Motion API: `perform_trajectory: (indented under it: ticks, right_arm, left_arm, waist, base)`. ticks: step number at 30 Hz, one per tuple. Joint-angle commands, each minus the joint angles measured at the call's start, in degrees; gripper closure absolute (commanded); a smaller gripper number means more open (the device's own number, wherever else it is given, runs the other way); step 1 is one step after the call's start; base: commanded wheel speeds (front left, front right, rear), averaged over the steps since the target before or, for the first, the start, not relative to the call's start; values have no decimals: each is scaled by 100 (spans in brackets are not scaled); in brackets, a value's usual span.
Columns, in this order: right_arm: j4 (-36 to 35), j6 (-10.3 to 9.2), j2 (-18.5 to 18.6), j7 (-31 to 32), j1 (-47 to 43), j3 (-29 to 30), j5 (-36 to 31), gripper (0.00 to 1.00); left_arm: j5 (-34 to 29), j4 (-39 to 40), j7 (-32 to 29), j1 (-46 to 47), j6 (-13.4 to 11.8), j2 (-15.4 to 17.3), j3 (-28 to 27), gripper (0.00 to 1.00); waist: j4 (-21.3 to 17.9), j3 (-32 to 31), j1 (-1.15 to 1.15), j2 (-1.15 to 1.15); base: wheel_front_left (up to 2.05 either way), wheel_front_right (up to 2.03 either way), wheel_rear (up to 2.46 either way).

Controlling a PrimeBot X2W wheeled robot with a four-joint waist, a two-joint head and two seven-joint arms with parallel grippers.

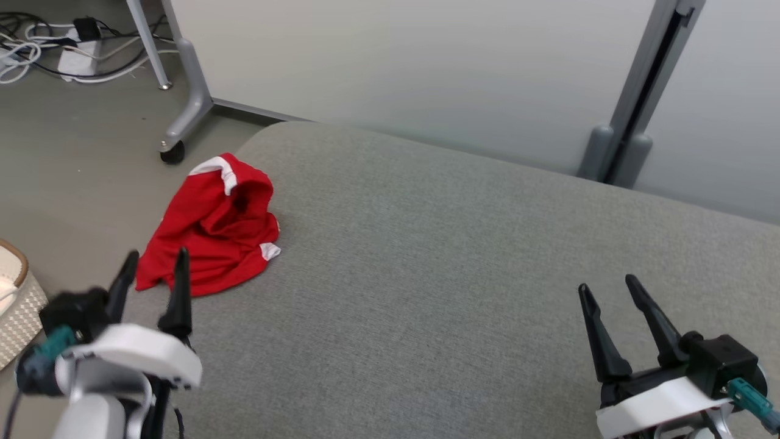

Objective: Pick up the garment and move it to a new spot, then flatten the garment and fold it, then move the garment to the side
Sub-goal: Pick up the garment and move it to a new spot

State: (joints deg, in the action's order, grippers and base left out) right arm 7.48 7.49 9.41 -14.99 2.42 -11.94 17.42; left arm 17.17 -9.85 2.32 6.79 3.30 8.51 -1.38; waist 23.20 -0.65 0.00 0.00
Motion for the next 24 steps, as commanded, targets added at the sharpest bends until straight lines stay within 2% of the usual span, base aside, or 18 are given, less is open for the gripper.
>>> perform_trajectory:
  ticks: [1,8,12,19,24]
  right_arm:
    - [-57,1,70,-26,103,-11,-30,0]
    - [-152,1,157,-26,431,-81,-42,0]
    - [-192,1,198,-26,630,-95,-59,0]
    - [-169,1,270,-26,969,-218,-38,0]
    - [-148,1,273,-26,1173,-301,-40,0]
  left_arm:
    - [62,-46,-179,272,27,95,-57,0]
    - [689,-595,-1457,1359,234,579,-209,0]
    - [964,-1032,-2176,1942,322,969,-201,0]
    - [1579,-2126,-2915,2976,398,1422,-308,0]
    - [1603,-3091,-3279,3421,325,1695,-275,0]
  waist:
    - [-151,173,0,0]
    - [-627,712,0,0]
    - [-895,1049,0,0]
    - [-1312,1523,0,0]
    - [-1592,1786,0,0]
  base:
    - [0,0,0]
    - [0,0,0]
    - [0,0,0]
    - [0,0,0]
    - [0,0,0]
